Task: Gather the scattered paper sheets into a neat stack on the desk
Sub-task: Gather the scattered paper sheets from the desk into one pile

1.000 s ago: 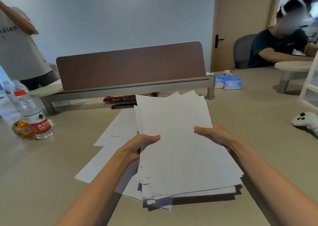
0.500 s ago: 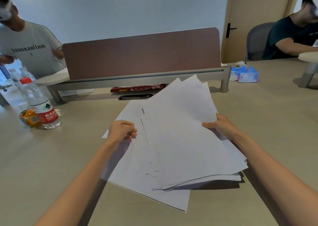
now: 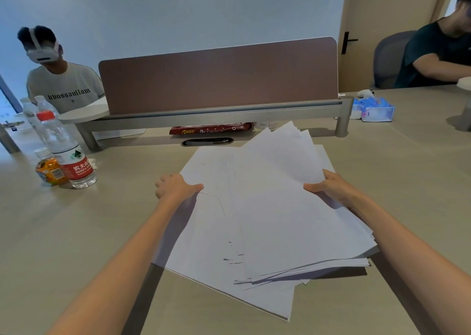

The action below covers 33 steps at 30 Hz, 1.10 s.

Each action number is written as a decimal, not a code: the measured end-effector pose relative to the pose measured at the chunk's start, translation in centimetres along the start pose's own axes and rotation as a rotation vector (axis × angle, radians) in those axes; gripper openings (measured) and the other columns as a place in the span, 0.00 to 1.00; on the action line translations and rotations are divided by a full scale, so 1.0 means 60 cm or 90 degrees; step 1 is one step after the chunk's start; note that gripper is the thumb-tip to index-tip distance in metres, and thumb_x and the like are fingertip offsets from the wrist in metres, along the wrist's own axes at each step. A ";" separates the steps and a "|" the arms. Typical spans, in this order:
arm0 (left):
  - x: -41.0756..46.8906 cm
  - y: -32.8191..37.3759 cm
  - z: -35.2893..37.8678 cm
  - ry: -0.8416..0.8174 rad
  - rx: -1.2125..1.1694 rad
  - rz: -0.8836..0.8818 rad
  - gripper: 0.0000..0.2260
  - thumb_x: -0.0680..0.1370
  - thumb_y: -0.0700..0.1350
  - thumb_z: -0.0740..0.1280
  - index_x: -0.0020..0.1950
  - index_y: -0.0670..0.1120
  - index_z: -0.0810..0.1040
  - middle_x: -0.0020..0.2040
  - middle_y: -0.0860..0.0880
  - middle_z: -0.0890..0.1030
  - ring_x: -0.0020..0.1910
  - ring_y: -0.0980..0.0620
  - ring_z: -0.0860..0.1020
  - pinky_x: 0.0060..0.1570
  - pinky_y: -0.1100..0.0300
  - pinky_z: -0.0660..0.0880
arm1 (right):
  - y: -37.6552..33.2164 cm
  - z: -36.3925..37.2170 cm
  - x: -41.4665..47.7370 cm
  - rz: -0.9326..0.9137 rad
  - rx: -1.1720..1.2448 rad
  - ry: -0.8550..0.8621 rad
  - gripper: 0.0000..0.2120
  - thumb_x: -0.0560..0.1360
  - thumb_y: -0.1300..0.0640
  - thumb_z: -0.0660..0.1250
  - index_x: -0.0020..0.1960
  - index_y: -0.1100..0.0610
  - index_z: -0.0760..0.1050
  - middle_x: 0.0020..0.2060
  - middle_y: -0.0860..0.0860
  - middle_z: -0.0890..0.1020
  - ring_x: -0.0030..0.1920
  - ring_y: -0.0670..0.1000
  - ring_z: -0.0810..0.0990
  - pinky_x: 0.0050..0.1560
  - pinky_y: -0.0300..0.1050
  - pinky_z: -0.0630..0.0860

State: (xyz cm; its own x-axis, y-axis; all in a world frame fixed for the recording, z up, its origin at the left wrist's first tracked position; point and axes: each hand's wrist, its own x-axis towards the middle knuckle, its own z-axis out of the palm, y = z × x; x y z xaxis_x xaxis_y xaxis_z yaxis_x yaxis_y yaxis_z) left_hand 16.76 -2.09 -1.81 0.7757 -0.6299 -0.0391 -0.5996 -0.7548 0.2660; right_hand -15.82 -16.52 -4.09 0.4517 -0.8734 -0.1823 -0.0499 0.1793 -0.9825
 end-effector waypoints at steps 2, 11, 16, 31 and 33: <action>0.006 -0.002 -0.007 -0.043 -0.008 0.013 0.29 0.70 0.66 0.67 0.53 0.41 0.76 0.58 0.42 0.77 0.58 0.41 0.74 0.48 0.52 0.72 | 0.002 0.000 -0.001 0.000 0.001 -0.006 0.22 0.74 0.77 0.62 0.67 0.66 0.68 0.61 0.58 0.75 0.59 0.57 0.74 0.52 0.41 0.74; -0.010 -0.017 -0.029 -0.092 0.019 0.022 0.27 0.77 0.66 0.58 0.53 0.42 0.75 0.43 0.46 0.79 0.44 0.47 0.79 0.49 0.55 0.73 | 0.002 0.002 -0.005 -0.011 -0.021 -0.021 0.22 0.74 0.77 0.61 0.67 0.66 0.67 0.60 0.57 0.75 0.59 0.57 0.74 0.59 0.45 0.69; -0.013 -0.036 -0.049 -0.234 -0.096 0.033 0.36 0.71 0.68 0.66 0.68 0.43 0.74 0.69 0.44 0.74 0.67 0.42 0.73 0.66 0.49 0.70 | 0.001 0.003 -0.009 -0.018 -0.024 -0.020 0.20 0.75 0.76 0.62 0.65 0.65 0.68 0.59 0.57 0.75 0.58 0.58 0.74 0.60 0.45 0.69; -0.071 -0.080 -0.042 -0.220 0.108 0.090 0.34 0.69 0.72 0.64 0.55 0.42 0.76 0.47 0.50 0.78 0.47 0.49 0.78 0.52 0.57 0.74 | 0.012 -0.002 -0.005 -0.033 -0.017 -0.023 0.18 0.74 0.75 0.63 0.61 0.62 0.69 0.58 0.58 0.76 0.57 0.58 0.75 0.60 0.46 0.70; -0.095 -0.063 -0.040 -0.184 0.196 0.105 0.34 0.68 0.72 0.65 0.56 0.45 0.73 0.55 0.50 0.78 0.56 0.47 0.77 0.58 0.54 0.73 | 0.012 -0.003 -0.005 -0.035 -0.017 -0.021 0.19 0.74 0.75 0.63 0.62 0.63 0.69 0.59 0.58 0.76 0.57 0.58 0.75 0.60 0.47 0.70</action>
State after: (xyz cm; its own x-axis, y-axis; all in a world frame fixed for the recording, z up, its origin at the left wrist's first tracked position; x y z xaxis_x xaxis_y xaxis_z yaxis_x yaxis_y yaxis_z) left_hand 15.03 4.79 -0.29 0.6043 -0.7382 -0.2999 -0.7749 -0.6321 -0.0054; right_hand -16.16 -16.24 -4.75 0.4842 -0.8657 -0.1269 -0.0481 0.1185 -0.9918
